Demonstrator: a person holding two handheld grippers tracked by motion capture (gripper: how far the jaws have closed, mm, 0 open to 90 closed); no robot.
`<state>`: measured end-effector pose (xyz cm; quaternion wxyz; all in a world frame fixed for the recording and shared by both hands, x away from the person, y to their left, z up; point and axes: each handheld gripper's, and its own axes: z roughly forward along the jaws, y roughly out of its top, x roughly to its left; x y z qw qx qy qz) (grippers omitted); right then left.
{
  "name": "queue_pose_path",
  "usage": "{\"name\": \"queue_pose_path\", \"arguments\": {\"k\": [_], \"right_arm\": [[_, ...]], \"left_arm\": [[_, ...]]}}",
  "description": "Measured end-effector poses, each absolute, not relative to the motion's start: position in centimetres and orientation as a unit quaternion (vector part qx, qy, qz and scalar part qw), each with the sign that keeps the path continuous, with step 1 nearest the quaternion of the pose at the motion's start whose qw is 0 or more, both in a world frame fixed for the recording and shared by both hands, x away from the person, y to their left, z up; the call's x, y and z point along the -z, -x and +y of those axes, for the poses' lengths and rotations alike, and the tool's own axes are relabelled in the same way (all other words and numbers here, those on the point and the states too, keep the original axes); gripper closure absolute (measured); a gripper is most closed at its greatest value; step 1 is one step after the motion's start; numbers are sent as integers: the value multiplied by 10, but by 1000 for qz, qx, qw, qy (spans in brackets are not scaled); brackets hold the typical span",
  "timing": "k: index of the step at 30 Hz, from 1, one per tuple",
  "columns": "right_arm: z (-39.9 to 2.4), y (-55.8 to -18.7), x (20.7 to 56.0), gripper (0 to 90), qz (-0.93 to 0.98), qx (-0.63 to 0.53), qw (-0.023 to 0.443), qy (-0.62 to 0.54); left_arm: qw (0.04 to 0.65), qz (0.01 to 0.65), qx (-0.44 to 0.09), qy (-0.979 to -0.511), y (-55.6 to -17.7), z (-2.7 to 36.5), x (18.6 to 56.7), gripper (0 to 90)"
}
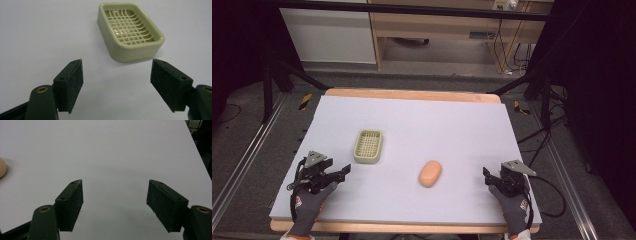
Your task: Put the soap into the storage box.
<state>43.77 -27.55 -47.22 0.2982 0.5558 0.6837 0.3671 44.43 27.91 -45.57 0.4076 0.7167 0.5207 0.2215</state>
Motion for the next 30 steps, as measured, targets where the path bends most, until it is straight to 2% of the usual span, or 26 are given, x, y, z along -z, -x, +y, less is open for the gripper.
{"name": "queue_pose_path", "arguments": {"k": [30], "right_arm": [[-271, -436, 474, 286, 691, -370, 287, -550]], "left_arm": [[431, 477, -220, -734, -437, 235, 441, 255]]}}
